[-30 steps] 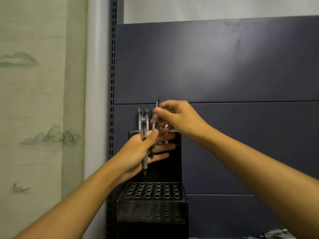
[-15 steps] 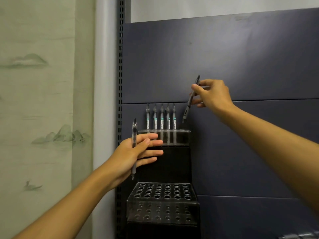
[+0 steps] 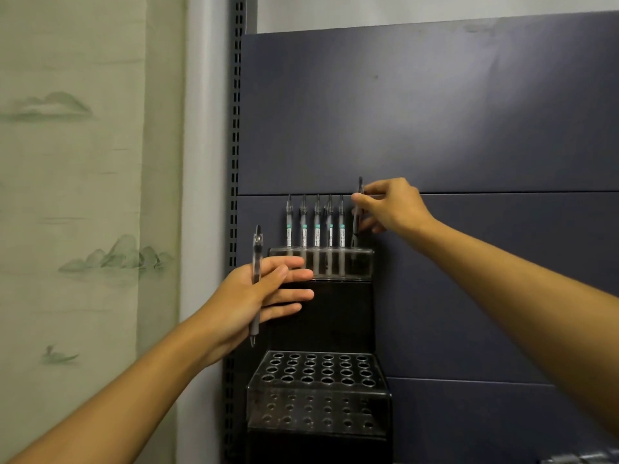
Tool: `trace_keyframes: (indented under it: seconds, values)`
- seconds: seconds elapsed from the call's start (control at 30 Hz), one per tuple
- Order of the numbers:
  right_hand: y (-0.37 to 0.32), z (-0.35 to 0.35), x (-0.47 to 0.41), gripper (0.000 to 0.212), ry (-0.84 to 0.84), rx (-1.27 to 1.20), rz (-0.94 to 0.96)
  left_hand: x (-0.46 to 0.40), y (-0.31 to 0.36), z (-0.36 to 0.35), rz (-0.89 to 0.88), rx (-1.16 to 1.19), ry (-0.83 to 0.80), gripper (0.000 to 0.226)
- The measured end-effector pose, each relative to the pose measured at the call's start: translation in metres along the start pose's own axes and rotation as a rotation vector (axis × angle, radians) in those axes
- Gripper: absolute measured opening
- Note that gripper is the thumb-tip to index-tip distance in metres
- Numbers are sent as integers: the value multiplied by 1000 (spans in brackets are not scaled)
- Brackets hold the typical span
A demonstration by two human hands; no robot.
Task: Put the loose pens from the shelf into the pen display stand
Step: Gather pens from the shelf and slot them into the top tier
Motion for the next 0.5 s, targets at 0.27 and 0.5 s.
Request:
trace_keyframes:
  seconds: [0.27, 0.5]
  values:
    - [11, -20, 1, 33, -160, 72, -69, 0, 1, -3, 8, -8, -21, 26]
    - [12, -15, 3, 32, -118, 156, -35, 0, 3, -2, 6, -7, -23, 27]
Point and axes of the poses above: each hand's wrist, its own x-axis away from the middle knuckle, its own z-axis out of the back of the hand, y = z × x, the point moved 9 cm from there along -x, towards the middle knuckle, and after that the axes turned 4 degrees about x, right-handed, at the moved point
